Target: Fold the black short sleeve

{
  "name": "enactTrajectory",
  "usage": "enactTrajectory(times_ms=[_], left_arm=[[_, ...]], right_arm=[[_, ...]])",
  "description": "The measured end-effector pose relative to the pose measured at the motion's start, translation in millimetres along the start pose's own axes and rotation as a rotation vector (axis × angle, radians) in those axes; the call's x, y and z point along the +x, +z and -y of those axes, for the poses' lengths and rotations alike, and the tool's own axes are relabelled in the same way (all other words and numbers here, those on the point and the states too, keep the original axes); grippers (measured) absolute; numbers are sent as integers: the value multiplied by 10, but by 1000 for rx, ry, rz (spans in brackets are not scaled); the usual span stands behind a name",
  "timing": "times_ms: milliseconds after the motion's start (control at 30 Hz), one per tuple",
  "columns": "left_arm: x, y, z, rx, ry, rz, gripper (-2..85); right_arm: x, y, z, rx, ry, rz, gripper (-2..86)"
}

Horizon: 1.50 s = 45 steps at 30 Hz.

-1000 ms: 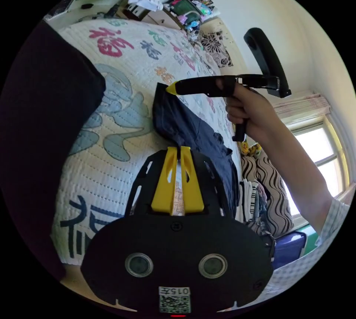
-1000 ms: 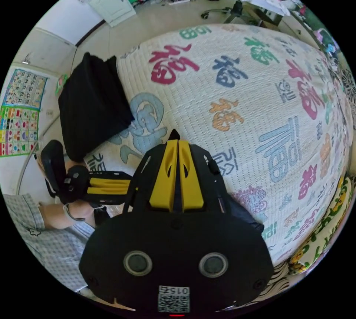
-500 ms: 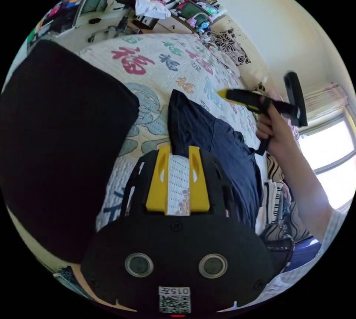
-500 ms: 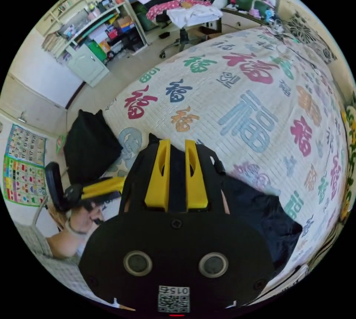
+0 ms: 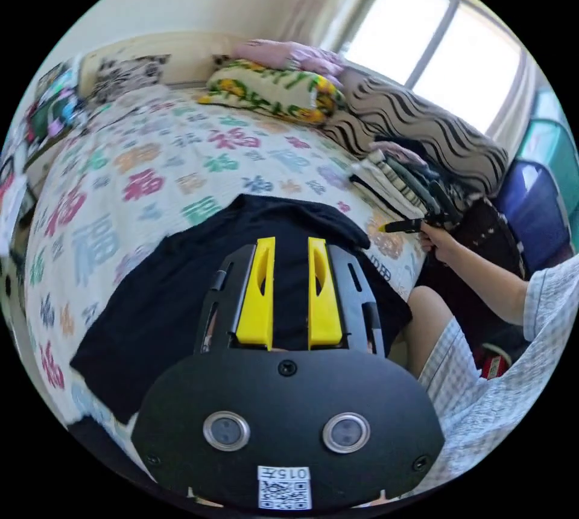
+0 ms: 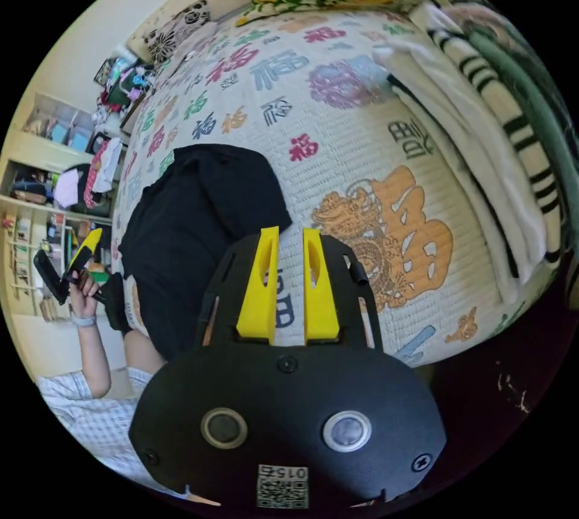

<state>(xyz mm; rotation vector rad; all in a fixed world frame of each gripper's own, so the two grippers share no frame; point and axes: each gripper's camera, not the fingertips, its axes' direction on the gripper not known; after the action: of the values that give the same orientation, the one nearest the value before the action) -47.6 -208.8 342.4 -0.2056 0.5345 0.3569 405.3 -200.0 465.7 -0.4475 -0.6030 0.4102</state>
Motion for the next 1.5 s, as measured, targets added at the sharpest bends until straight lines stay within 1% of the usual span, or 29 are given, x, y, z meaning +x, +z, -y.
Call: enactTrajectory(times_ms=[33,67,100,167,200,267,333,400,467,533,567,600,633,667,700,767,833,900,933,967,1000,1033,1067,1133,1167,1267,1400,1500], left_arm=[[254,302,280,-37,64,-23,86],[477,599,543,-78,109,-47,87],[581,746,669,-100,132,-59,87],[899,1293,1130,-178,175,-85,88],[959,1410,1235,-192,180,-87,88],[1145,1741,1626,-210,166,-82,88],[1278,1837,1881,-171,168,-89,87],[1415,1896,2099,-134,190,-76,85],[1584,2065,2340,-136,239,-65,84],[1684,2298,2487,-199,266,-39,86],[1744,2486,2570,-260,281,-30,89],[1778,2583,2605,-292,293,-32,90],[1860,2771,2666,-358,325,-41,93],[1960,2936,2720,-414,362,-47,95],[2019,3006,2743,-432,384,-47,96],[2287,3247,2837,-474,480,-38,97],[2490,3434,2918,-498,545,-33,96],[2666,3682,2981,-573,593,-50,89],[2759,3869,2998,-667,628,-52,74],[2820,4000,3001,-725,676,-12,49],[2844,4014,3008,-710,709,15,30],[2861,3961,3058,-637,739,59,8],[2823,3838,3151,-553,697,51,0],[2689,3612,3273,-454,583,-28,-5],[2613,3510,3298,-432,551,-19,-6],[2550,3442,3294,-463,556,49,-5],[2812,3450,3400,-463,620,-5,15],[3129,3664,3429,-591,727,-55,61]], right_arm=[[87,0,20,-7,14,28,73],[238,15,67,-23,32,99,73],[360,39,111,-39,50,189,71],[492,65,166,-65,68,313,61],[537,48,196,-75,53,357,50],[558,-92,233,-43,-2,341,32],[532,-404,242,62,-95,334,26],[386,-861,159,179,-288,276,28],[285,-990,18,162,-398,184,38],[379,-921,-125,87,-371,133,56],[547,-843,-211,50,-296,119,67],[754,-786,-289,23,-203,156,77],[855,-772,-327,14,-162,195,81],[1036,-799,-412,41,-92,290,83],[1177,-866,-493,82,-34,359,83],[1295,-947,-579,111,15,403,81],[1318,-994,-616,120,23,426,74],[1241,-1016,-607,87,-22,454,49],[1210,-1038,-610,90,-38,459,42],[1131,-1128,-638,121,-90,460,24],[1044,-1250,-679,153,-144,443,12],[998,-1313,-704,165,-172,426,9],[911,-1436,-767,186,-218,381,4],[794,-1568,-883,198,-299,337,0],[738,-1599,-952,180,-333,308,-1],[678,-1600,-1087,157,-349,279,-2],[513,-1614,-1210,144,-376,293,-2],[385,-1624,-1328,152,-387,221,-1]])
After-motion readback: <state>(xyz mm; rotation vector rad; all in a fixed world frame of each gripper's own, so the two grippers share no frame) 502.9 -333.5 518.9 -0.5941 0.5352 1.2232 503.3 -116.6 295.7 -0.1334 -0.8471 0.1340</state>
